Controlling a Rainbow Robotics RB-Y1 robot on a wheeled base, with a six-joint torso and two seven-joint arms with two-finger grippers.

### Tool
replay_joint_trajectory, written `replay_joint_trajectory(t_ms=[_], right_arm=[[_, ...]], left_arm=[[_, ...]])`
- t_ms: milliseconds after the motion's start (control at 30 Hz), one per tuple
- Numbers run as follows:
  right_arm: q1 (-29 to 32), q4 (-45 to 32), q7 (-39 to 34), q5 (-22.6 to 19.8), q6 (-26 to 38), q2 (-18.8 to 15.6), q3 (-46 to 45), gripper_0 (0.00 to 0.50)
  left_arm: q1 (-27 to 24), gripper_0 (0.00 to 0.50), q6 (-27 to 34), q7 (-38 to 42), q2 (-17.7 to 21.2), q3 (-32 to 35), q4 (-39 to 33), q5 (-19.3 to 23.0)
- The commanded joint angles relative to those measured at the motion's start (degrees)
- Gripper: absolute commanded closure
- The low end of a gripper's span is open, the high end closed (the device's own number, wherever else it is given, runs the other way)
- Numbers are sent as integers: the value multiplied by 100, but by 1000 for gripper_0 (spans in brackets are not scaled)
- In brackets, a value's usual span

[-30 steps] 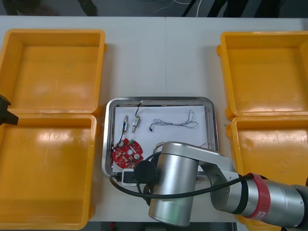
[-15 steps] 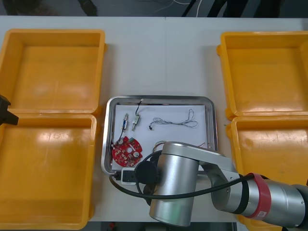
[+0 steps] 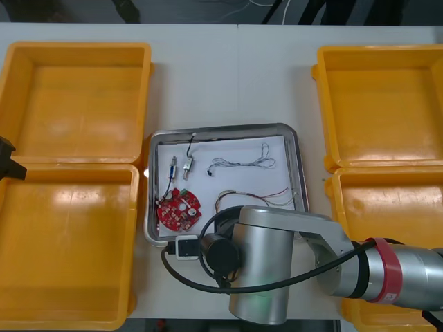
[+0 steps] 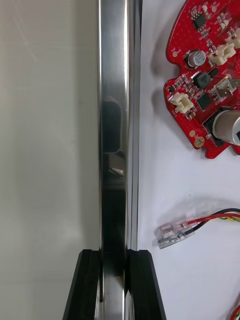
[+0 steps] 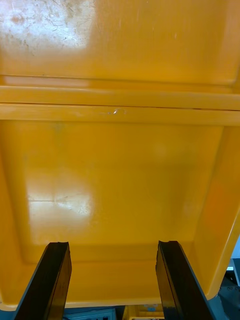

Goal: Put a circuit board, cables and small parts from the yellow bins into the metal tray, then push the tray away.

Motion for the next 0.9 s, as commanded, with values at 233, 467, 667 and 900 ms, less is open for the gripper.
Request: replay_joint_trajectory(t_ms=[233,467,667,900], right_arm=[[-486,-122,-198,73,-55,-455,94,500],[-653,-113,-224,73,-38,-499,50,500],[-829,-113,-224,64,-38,-499,50,500],[-969,-34,-215,55,-38,-473,59,500]], left_arm=[[97,0,38,95,266,196,-146,49],[97,0,38,95,266,196,-146,49],[97,0,38,95,266,196,-146,49],[97,0,38,95,266,196,-146,49]])
